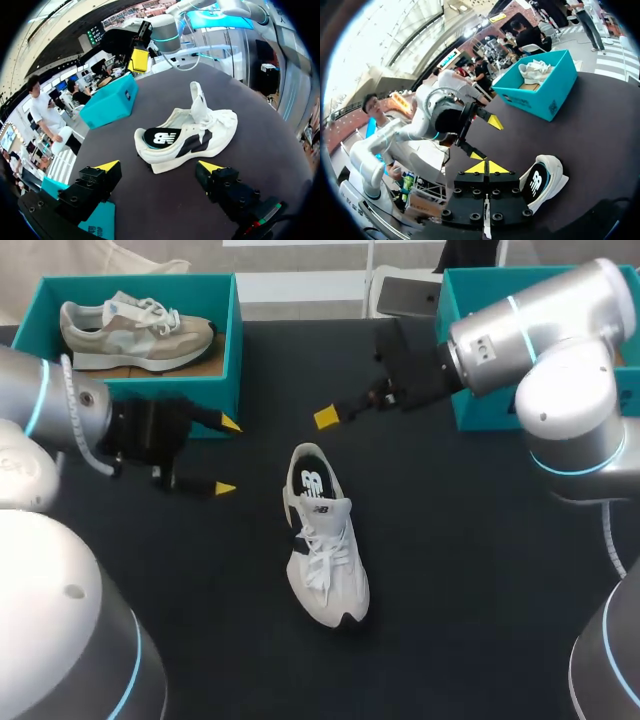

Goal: Take the shoe out of the shoebox, open the shoe tongue, remove and reinsert the insole, then place the shoe into the shoebox

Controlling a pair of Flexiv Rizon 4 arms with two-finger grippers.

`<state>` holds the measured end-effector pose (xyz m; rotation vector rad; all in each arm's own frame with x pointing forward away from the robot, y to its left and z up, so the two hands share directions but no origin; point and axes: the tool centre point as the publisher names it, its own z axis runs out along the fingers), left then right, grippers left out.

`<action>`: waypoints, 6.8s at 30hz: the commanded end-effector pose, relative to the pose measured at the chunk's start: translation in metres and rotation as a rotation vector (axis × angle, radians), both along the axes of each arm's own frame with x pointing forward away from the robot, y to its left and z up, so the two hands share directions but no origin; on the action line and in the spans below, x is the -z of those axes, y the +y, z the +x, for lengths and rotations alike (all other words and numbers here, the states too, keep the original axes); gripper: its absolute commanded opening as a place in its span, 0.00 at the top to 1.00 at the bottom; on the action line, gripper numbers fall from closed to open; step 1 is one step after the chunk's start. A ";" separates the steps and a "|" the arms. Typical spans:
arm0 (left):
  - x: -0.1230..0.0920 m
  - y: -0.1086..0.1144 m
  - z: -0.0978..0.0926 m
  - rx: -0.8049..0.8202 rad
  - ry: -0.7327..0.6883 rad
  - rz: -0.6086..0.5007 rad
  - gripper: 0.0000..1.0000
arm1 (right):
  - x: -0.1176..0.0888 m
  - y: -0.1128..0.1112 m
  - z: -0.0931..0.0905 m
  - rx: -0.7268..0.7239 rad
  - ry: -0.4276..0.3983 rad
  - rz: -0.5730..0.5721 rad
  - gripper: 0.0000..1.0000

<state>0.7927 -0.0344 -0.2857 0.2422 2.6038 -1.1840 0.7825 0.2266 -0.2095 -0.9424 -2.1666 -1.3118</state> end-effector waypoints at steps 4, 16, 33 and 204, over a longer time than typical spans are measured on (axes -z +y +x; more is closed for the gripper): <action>-0.026 0.034 0.008 0.024 0.040 0.066 0.00 | -0.002 0.000 -0.003 0.047 -0.023 -0.059 1.00; -0.036 0.049 0.011 0.004 0.024 0.078 0.00 | 0.025 0.012 -0.004 0.245 0.065 -0.643 1.00; -0.036 0.050 0.012 0.001 0.024 0.080 0.00 | 0.033 0.014 -0.006 0.319 0.090 -0.814 1.00; -0.036 0.050 0.012 0.001 0.024 0.080 0.00 | 0.130 0.024 -0.029 0.481 0.382 -1.075 1.00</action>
